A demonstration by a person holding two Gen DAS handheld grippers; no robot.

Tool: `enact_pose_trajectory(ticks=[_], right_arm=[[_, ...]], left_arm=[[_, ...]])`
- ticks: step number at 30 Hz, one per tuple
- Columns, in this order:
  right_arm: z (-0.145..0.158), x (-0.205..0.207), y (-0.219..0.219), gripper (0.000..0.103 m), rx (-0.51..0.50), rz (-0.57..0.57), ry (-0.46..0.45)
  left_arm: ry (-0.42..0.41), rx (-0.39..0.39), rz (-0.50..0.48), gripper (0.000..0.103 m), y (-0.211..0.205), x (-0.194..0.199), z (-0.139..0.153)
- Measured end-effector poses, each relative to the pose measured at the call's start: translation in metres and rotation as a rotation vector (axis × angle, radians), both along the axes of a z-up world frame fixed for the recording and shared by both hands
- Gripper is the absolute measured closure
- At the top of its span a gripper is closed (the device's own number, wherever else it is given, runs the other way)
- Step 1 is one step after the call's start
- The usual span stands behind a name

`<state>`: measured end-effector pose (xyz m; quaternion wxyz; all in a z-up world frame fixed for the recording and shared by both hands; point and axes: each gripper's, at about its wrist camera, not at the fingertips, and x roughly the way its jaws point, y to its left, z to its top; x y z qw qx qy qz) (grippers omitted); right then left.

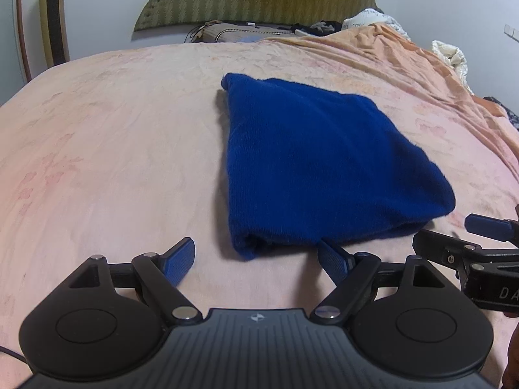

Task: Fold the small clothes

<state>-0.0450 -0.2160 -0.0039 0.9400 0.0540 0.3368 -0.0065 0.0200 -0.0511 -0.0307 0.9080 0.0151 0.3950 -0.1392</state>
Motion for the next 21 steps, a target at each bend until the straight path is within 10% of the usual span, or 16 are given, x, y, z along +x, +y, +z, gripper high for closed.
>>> enact_pose_trajectory(ticks=[21], right_arm=[[0.005, -0.024, 0.016, 0.000, -0.027, -0.031, 0.022]], left_arm=[[0.002, 0.064, 0.091, 0.019, 0.009, -0.029, 0.000]])
